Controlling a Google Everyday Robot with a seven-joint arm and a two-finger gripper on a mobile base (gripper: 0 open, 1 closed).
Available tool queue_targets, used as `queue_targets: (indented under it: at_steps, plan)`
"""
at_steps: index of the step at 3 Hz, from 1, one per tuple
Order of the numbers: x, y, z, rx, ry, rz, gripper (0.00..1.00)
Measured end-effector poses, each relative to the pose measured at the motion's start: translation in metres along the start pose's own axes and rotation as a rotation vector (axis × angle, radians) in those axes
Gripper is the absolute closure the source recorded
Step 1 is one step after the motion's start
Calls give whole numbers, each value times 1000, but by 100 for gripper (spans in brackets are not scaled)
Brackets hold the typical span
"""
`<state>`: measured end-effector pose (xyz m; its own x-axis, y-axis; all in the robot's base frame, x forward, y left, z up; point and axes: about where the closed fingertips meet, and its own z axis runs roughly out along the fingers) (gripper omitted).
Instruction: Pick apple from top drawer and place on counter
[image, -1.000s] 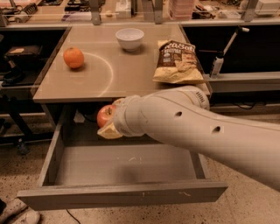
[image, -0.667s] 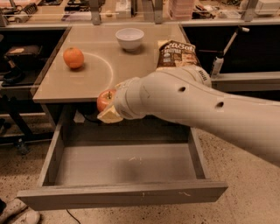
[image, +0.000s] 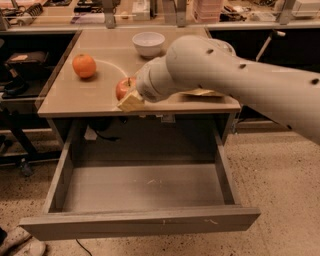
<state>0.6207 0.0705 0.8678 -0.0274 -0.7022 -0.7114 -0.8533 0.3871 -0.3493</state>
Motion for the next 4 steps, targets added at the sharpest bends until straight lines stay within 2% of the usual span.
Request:
queue_targets:
  at_steps: [1, 2, 4]
  plan:
    - [-7, -37, 25, -33, -7, -2, 100]
    - [-8, -62, 53, -67, -13, 4, 100]
    - [8, -87, 105, -133, -5, 25, 100]
